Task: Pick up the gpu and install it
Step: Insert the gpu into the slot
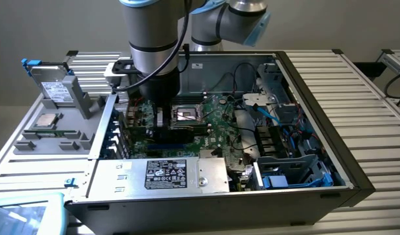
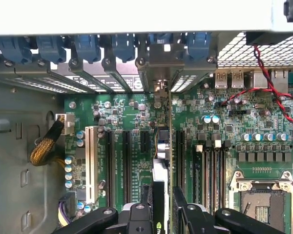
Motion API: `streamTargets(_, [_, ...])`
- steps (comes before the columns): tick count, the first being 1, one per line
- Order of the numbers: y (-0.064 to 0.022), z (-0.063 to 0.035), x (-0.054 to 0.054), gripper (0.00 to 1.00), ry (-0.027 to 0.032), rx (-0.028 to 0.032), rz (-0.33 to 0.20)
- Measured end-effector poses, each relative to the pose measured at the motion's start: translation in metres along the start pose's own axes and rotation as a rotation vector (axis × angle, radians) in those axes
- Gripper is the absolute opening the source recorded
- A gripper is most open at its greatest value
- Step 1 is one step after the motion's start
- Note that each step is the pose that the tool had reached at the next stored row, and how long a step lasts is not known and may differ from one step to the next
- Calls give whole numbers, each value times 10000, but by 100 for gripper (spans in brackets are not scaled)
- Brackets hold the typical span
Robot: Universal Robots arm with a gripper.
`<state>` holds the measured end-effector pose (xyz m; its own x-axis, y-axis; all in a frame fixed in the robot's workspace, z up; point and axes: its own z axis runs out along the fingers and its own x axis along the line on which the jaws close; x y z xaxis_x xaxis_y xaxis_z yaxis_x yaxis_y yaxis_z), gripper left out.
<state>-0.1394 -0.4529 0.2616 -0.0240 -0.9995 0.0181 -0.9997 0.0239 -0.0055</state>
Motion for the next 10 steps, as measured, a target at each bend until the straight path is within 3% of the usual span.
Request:
streamTargets(8, [-13, 0, 0, 27, -3, -26, 6])
streamTargets(10, [-15, 2, 2, 27, -41, -42, 9])
